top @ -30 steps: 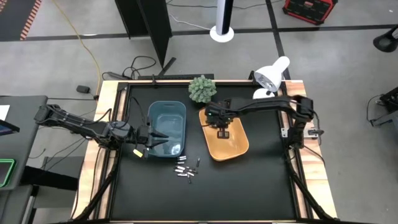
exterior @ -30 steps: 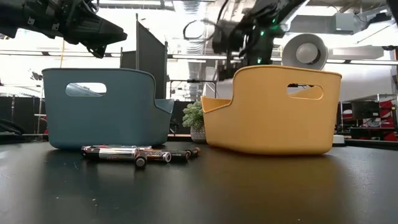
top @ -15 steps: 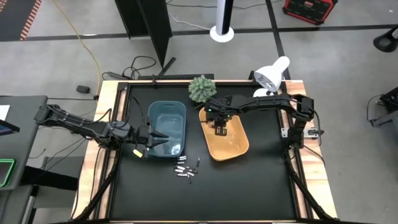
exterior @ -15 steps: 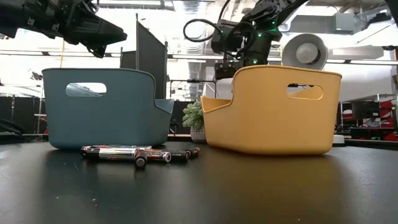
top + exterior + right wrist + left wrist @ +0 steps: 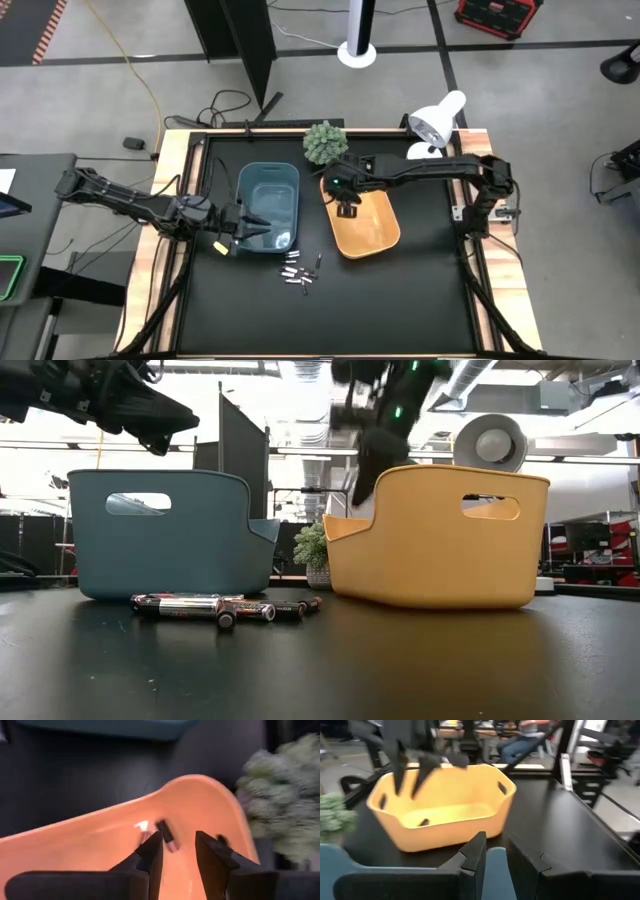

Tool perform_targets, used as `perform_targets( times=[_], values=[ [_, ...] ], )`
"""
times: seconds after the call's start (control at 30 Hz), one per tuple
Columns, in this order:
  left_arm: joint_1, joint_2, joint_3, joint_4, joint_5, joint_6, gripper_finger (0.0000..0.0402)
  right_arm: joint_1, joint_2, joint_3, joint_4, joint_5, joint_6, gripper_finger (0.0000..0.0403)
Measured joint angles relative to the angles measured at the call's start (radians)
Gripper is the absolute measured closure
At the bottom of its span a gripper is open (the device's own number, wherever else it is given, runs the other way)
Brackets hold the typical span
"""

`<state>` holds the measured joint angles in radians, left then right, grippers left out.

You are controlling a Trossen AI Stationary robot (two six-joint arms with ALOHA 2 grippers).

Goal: Sort batteries
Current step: Put the silver battery into the blue bin

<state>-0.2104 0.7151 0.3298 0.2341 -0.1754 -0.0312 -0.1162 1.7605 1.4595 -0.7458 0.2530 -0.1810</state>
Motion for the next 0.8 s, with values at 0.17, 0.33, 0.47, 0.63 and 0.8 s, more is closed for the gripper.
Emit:
perform_targets(
  times=[0.17,0.33,0.47,0.63,0.8],
  values=[
    [-0.029,0.007,0.0,-0.001,0.084,0.03,0.0331,0.092,-0.118,0.018,-0.013,0.11,0.058,0.0281],
    [-0.109,0.033,0.0,0.003,0.148,0.121,0.0331,0.227,-0.231,0.006,0.003,0.167,0.172,0.0281],
    [-0.154,0.088,0.0,0.022,0.14,0.165,0.0331,0.352,-0.265,-0.028,0.042,0.263,0.214,0.0281],
    [-0.183,0.228,0.078,-0.018,0.182,0.164,0.0331,0.47,-0.237,-0.029,0.047,0.407,0.291,0.0281],
    [-0.199,0.454,0.25,-0.188,0.166,0.13,0.0331,0.557,-0.168,-0.029,0.05,0.561,0.374,0.0281]
  ],
)
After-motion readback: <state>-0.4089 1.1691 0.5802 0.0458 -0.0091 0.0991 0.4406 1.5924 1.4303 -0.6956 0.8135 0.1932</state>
